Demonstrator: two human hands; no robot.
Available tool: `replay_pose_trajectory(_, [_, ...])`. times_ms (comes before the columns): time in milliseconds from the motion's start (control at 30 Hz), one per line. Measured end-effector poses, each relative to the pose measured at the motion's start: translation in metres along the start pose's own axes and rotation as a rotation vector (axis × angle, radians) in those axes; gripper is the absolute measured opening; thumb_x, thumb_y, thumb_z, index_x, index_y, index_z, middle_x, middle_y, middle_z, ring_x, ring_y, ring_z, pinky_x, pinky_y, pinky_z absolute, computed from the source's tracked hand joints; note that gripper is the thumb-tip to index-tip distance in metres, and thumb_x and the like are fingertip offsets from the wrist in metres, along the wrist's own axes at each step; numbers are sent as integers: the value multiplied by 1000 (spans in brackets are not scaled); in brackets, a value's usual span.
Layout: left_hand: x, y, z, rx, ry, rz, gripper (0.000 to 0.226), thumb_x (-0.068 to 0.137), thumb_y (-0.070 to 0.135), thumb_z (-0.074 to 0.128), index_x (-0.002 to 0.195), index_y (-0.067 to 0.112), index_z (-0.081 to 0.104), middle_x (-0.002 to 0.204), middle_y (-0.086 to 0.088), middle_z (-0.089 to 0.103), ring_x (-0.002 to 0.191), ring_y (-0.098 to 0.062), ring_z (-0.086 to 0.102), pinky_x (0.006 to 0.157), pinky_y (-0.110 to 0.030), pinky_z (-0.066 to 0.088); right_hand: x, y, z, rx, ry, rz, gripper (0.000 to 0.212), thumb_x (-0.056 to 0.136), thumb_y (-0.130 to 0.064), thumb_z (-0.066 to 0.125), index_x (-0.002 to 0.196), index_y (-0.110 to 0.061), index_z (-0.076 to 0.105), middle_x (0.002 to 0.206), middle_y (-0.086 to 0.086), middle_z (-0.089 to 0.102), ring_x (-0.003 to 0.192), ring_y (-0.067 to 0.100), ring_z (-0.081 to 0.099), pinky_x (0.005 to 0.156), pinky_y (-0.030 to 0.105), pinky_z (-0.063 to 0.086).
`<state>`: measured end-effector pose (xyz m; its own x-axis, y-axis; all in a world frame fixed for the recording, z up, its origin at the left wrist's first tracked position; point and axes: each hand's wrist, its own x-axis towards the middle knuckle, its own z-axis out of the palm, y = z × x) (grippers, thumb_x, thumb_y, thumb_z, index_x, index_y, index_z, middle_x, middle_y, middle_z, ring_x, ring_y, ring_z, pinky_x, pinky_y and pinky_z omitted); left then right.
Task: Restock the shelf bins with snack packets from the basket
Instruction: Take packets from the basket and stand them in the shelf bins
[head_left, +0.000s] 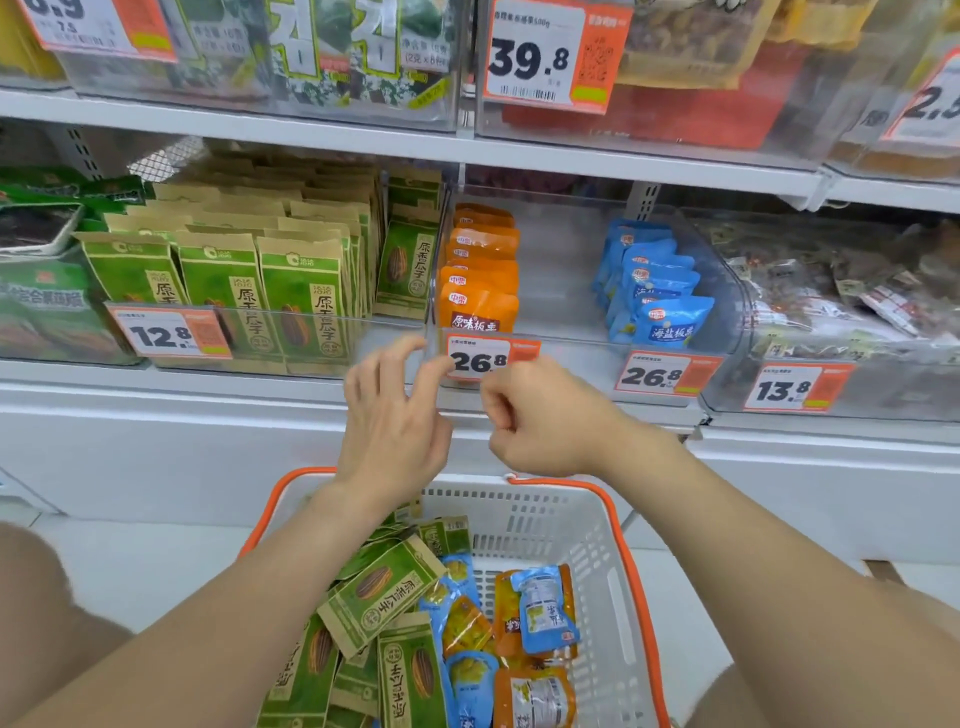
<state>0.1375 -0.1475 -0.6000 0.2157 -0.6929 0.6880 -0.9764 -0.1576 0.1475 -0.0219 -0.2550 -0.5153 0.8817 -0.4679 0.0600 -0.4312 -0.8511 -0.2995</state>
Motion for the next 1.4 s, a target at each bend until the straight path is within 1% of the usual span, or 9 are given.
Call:
replay_pose_trajectory(200, [-53, -2, 28, -25, -609, 134, 17, 91, 22, 57, 106, 23, 65, 105, 3, 65, 104, -24, 57, 93, -41, 43, -40, 11, 77, -262, -700, 128, 5, 87, -13, 60, 83, -15, 61, 88, 3, 61, 76, 13, 58, 80, 46, 61])
replay_pose_trajectory(367, [-100, 14, 46, -38, -1011, 224, 19, 97, 23, 51, 107, 23, 67, 106, 2, 69, 94, -21, 61, 85, -35, 48, -66, 33, 140, -344, -813, 167, 27, 93, -3, 60, 72, -15, 46, 76, 3, 49, 65, 18, 48, 62, 33, 47])
replay_pose_trajectory(433, [-116, 20, 53, -14, -1172, 253, 23, 97, 22, 51, 114, 20, 67, 109, -3, 67, 100, -27, 64, 84, -41, 53, -79, 45, 156, -422, -820, 172, 4, 95, -6, 62, 96, -10, 60, 92, 5, 56, 76, 20, 55, 64, 32, 45])
replay_pose_trajectory(567, [-138, 31, 61, 21, -1409, 293, 22, 99, 17, 47, 114, 14, 63, 106, -8, 66, 94, -31, 65, 76, -43, 58, -99, 64, 191, -493, -884, 132, 33, 99, -15, 59, 133, -14, 57, 126, 8, 62, 110, 29, 64, 76, 37, 48])
replay_pose_trajectory(667, [-145, 35, 65, 36, -1461, 322, 20, 102, 18, 48, 113, 12, 63, 108, -11, 64, 90, -30, 63, 71, -41, 55, -111, 76, 220, -565, -930, 70, 41, 98, -14, 58, 139, -19, 57, 146, 14, 50, 123, 33, 56, 91, 43, 53])
replay_pose_trajectory(800, [-147, 35, 70, 69, -1472, 341, 19, 103, 18, 47, 114, 12, 62, 107, -11, 62, 82, -27, 56, 65, -38, 47, -128, 81, 250, -651, -1073, 93, 56, 100, -12, 53, 150, -36, 48, 171, 13, -15, 153, 46, 17, 105, 54, 46])
replay_pose_trajectory(867, [-147, 34, 72, 70, -1481, 335, 18, 103, 17, 47, 113, 12, 62, 102, -9, 60, 81, -26, 55, 65, -38, 46, -131, 79, 258, -683, -1098, 124, 54, 101, -15, 54, 150, -36, 48, 170, 11, -25, 155, 48, 9, 107, 52, 45])
replay_pose_trajectory(1133, [-142, 41, 79, 62, -1498, 324, 11, 104, 17, 47, 93, 16, 50, 79, 0, 45, 69, -21, 49, 62, -38, 47, -115, 71, 262, -639, -977, 59, 64, 103, -16, 54, 160, -14, 26, 170, 25, -3, 134, 46, 49, 98, 52, 49])
replay_pose_trajectory(1400, [-134, 36, 79, 20, -1477, 223, 12, 103, 20, 47, 104, 16, 58, 101, -6, 58, 87, -27, 57, 70, -37, 50, -91, 80, 238, -205, -584, 223, 63, 89, 6, 61, 149, -1, 43, 149, 16, 40, 119, 35, 59, 97, 42, 53])
